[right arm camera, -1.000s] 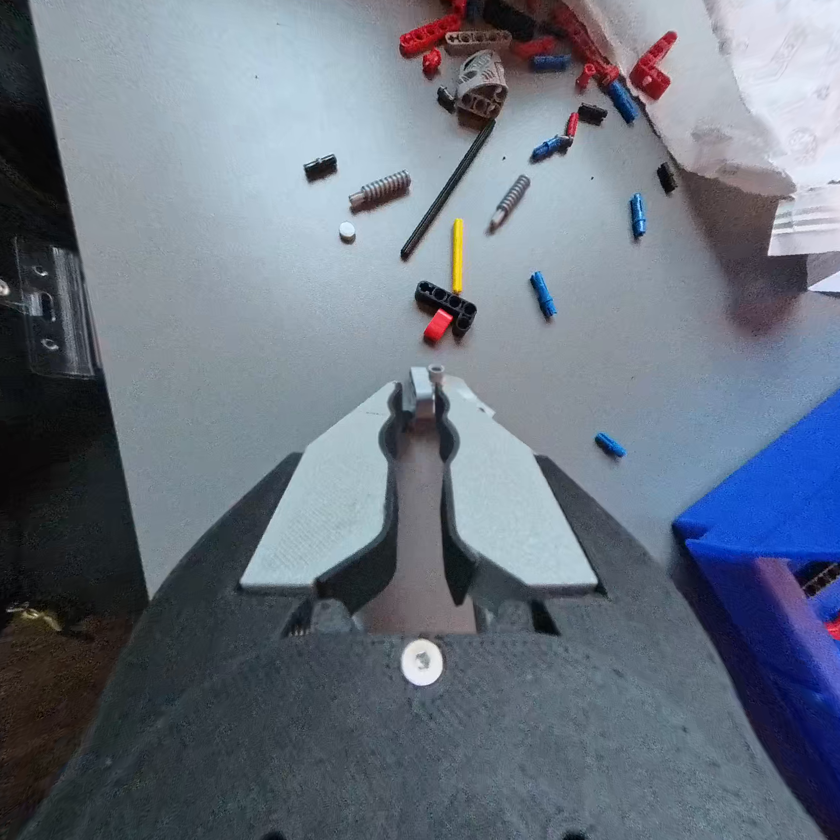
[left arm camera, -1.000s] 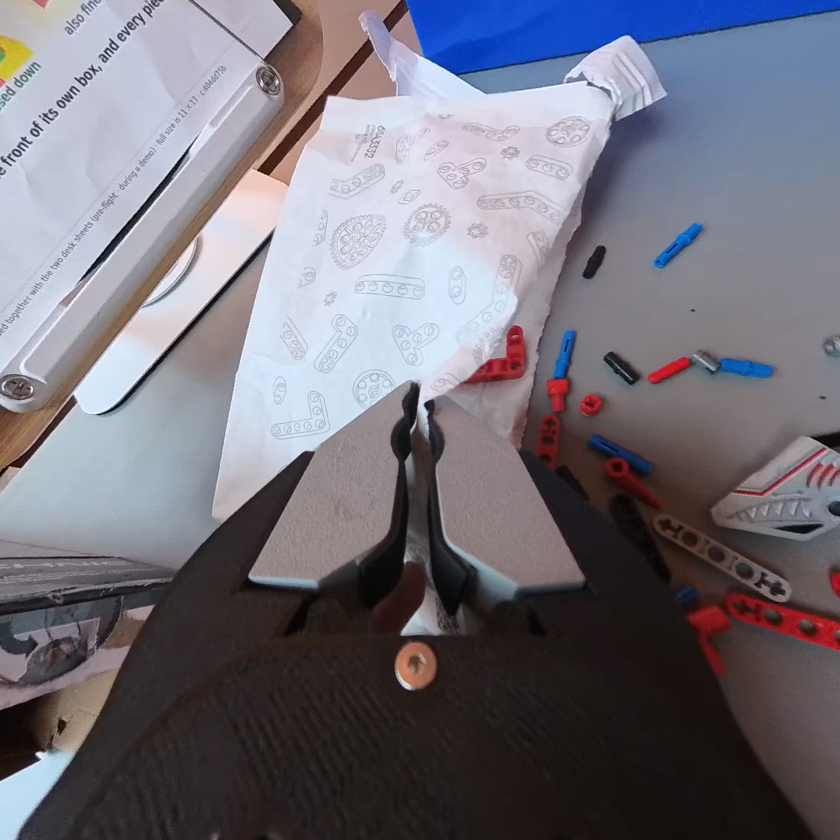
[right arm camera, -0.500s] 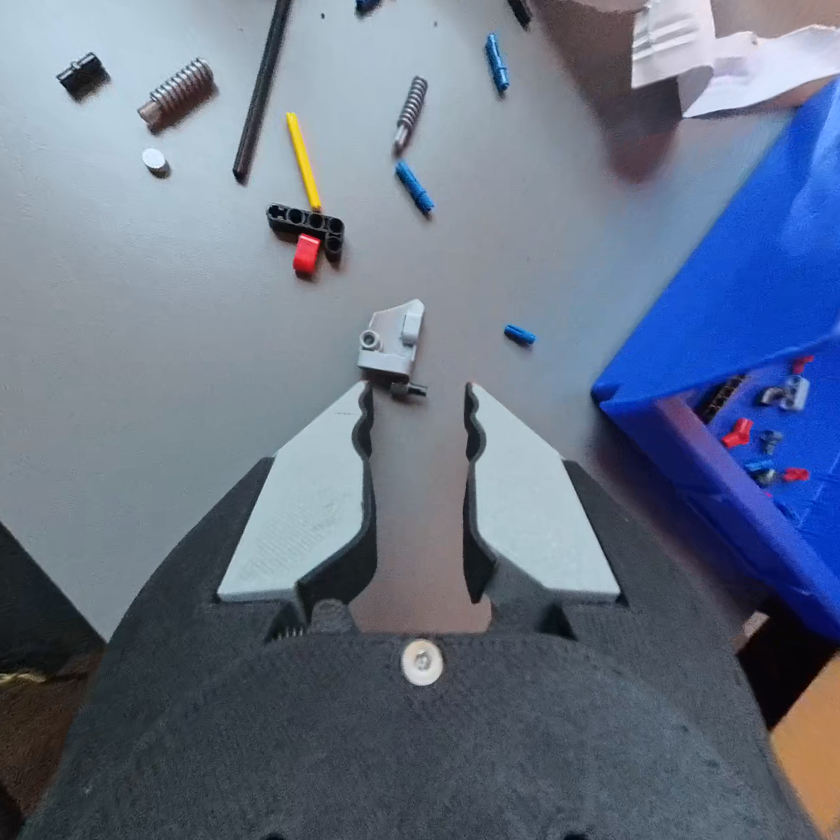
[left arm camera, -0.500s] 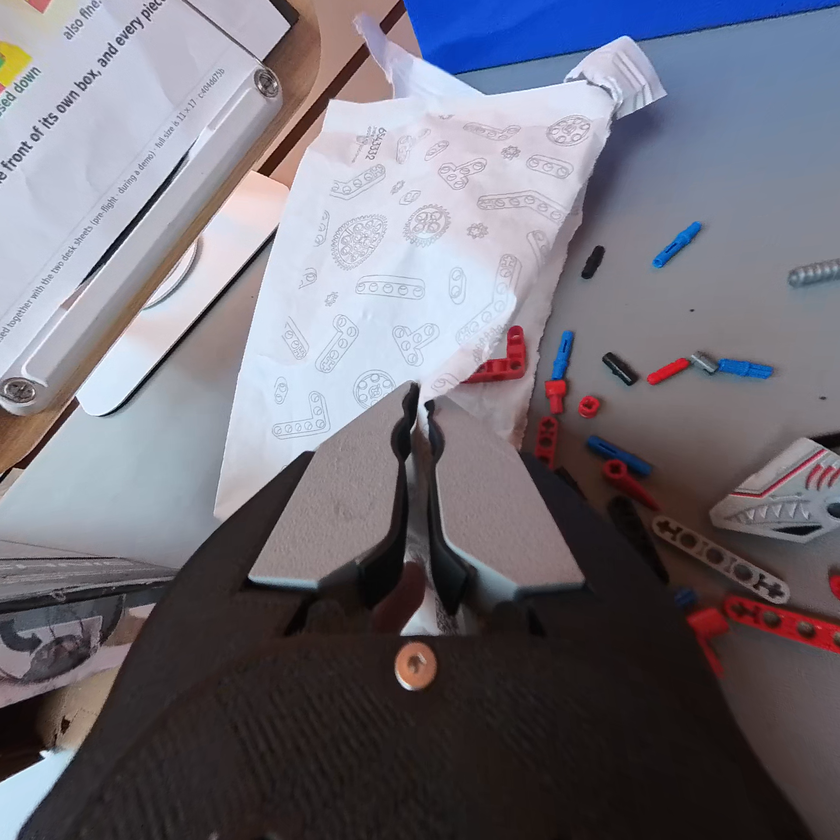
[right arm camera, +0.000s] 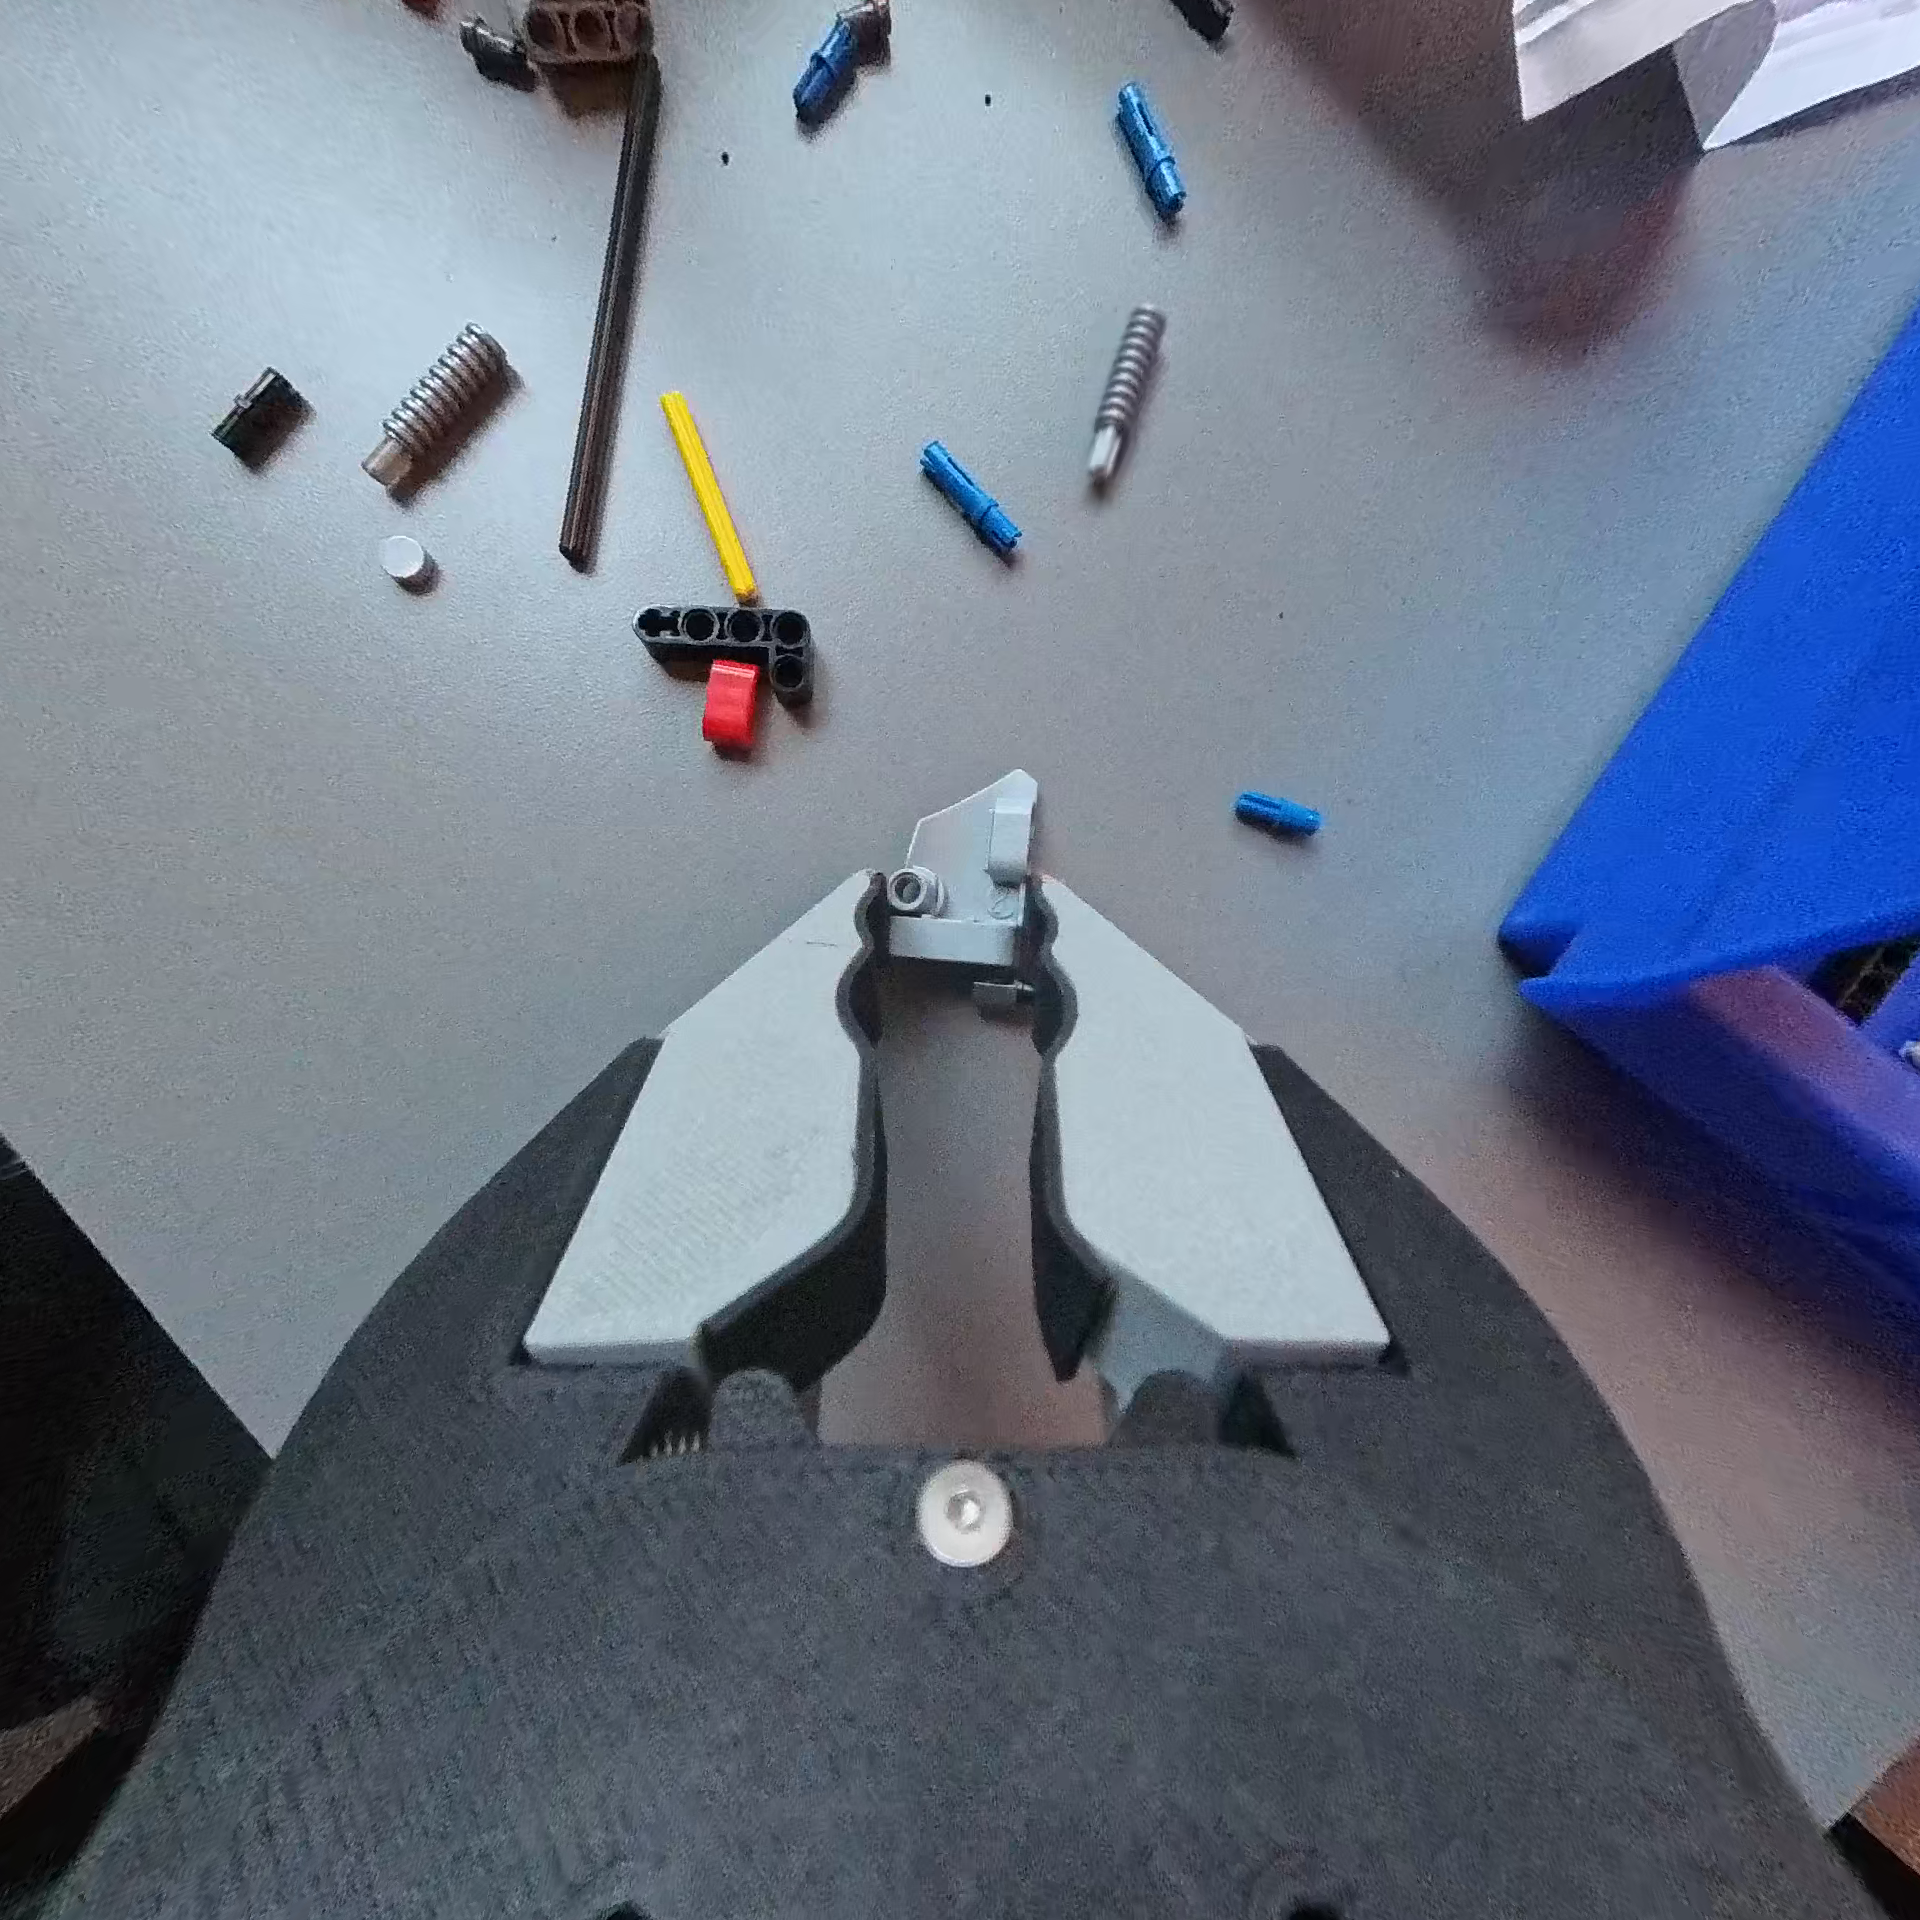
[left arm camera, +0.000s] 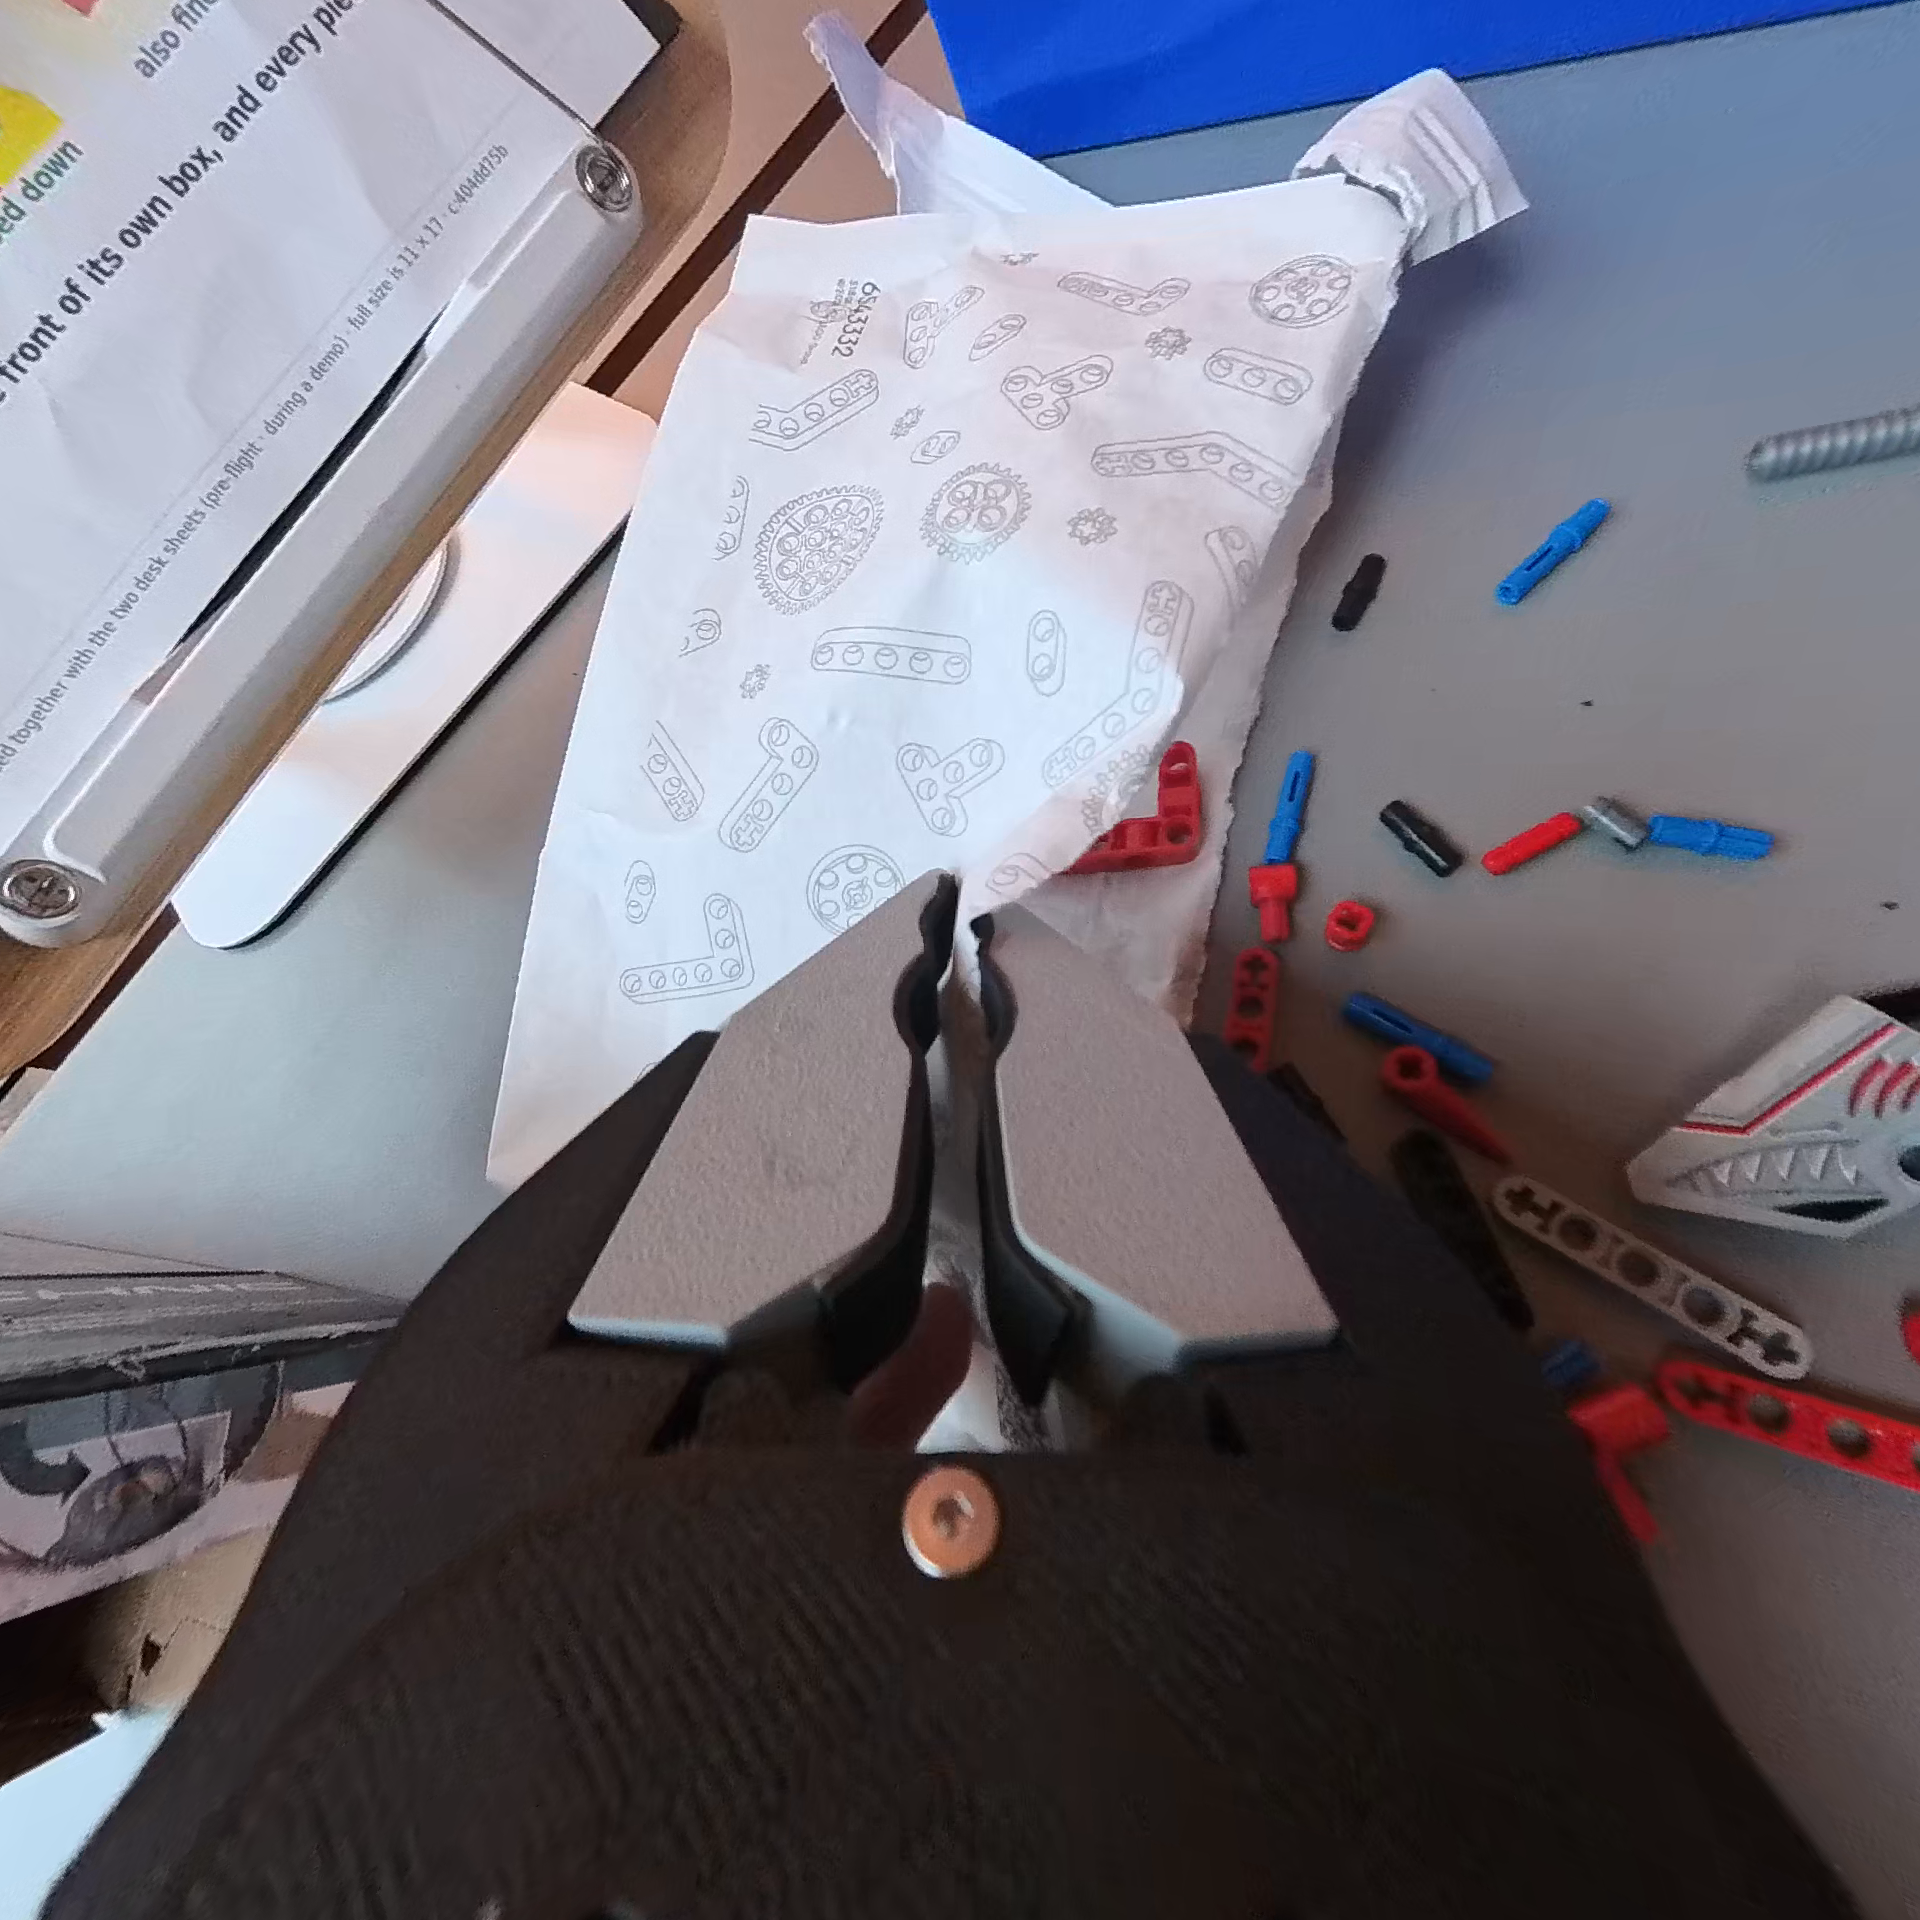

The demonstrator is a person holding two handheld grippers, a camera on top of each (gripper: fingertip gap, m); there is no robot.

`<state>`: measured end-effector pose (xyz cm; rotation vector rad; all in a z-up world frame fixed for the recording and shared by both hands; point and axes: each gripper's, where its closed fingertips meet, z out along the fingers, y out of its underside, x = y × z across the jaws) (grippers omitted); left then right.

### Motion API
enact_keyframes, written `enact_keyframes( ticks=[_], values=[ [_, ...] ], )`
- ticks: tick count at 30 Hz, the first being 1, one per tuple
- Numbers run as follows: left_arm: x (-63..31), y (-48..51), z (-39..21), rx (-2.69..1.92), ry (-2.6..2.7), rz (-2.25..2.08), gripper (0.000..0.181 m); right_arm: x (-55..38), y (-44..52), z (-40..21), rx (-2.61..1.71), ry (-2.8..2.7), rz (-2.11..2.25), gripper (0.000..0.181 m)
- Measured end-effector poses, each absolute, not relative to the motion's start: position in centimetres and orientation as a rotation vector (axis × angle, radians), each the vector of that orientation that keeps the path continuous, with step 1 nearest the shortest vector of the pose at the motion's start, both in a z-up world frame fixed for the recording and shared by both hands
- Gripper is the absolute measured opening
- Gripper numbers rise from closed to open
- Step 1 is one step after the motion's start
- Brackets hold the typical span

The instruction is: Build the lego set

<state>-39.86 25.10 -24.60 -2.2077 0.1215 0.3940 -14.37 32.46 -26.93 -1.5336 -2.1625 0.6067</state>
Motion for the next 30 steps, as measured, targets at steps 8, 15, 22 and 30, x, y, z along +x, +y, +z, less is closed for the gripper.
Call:
enact_keyframes(
  ticks=[8, 15, 22, 30],
  values=[
    [-39.9, 25.1, -24.3, -2.197, 0.111, 0.39, 0.0, -17.9, 39.5, -26.3, -1.975, -1.622, 0.466, 0.022],
    [-39.7, 25.2, -24.2, -2.192, 0.115, 0.384, 0.0, -20.8, 35.6, -26.6, -2.043, -1.511, 0.805, 0.022],
    [-39.7, 25.2, -24.0, -2.187, 0.104, 0.376, 0.0, -18.0, 38.7, -23.4, -1.848, -1.505, 0.531, 0.022],
    [-39.7, 25.2, -24.0, -2.192, 0.113, 0.391, 0.0, -22.1, 37.5, -26.9, -1.95, -1.55, 0.472, 0.022]
  ],
)
